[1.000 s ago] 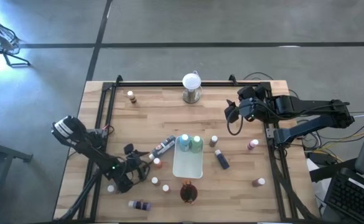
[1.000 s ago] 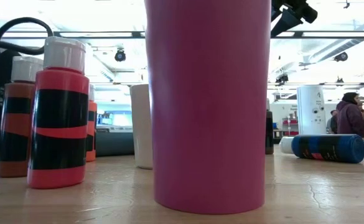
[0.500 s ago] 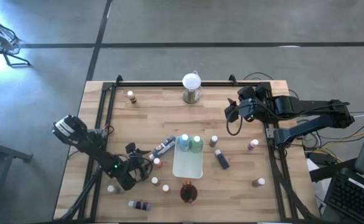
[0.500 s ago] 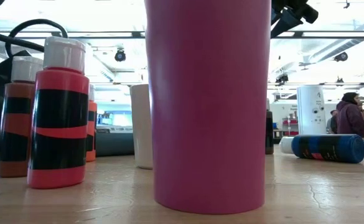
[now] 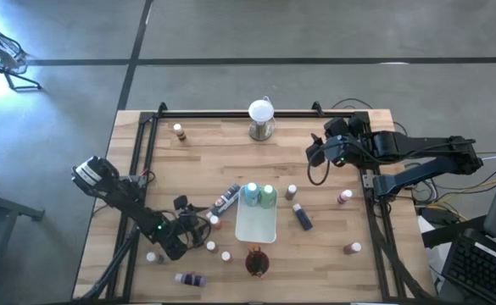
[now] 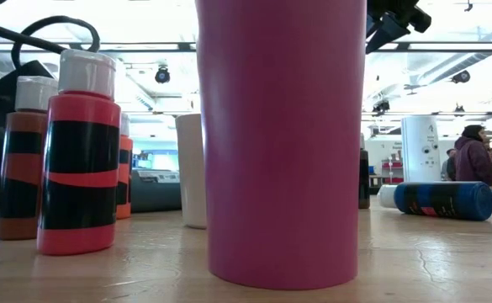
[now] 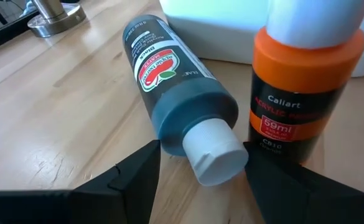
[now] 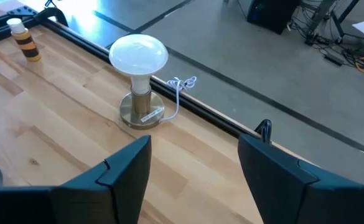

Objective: Pick & Place Paint Supplies
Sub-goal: Put the black paint bottle into the white bin

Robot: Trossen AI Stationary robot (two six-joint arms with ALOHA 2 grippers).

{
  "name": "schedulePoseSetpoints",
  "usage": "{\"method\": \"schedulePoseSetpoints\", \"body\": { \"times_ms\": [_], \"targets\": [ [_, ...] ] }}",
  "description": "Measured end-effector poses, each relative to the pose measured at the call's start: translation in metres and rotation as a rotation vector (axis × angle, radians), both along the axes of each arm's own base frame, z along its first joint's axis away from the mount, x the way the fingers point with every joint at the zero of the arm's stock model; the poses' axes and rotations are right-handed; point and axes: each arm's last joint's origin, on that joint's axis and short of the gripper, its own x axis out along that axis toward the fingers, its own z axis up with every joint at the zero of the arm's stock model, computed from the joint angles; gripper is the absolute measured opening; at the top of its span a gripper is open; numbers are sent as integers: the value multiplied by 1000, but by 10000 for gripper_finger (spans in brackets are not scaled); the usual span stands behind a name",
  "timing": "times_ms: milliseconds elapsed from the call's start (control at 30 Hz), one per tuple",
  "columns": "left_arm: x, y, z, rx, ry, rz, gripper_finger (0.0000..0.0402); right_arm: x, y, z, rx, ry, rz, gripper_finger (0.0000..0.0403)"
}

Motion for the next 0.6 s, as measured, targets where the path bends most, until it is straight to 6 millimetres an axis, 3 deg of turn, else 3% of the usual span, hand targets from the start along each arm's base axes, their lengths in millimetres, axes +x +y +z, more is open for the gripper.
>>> {"method": "schedulePoseSetpoints", "body": {
  "times_ms": [167,467,600],
  "targets": [
    [0,1,0,10,-17,22,215,0,0,0,1,-1,0,254],
    [1,7,-1,8,-15,57,124,0,0,0,2,-4,-1,267],
    [0,7,-2,-8,-26,76,122,0,0,0,2,-4,-2,262]
  ]
}}
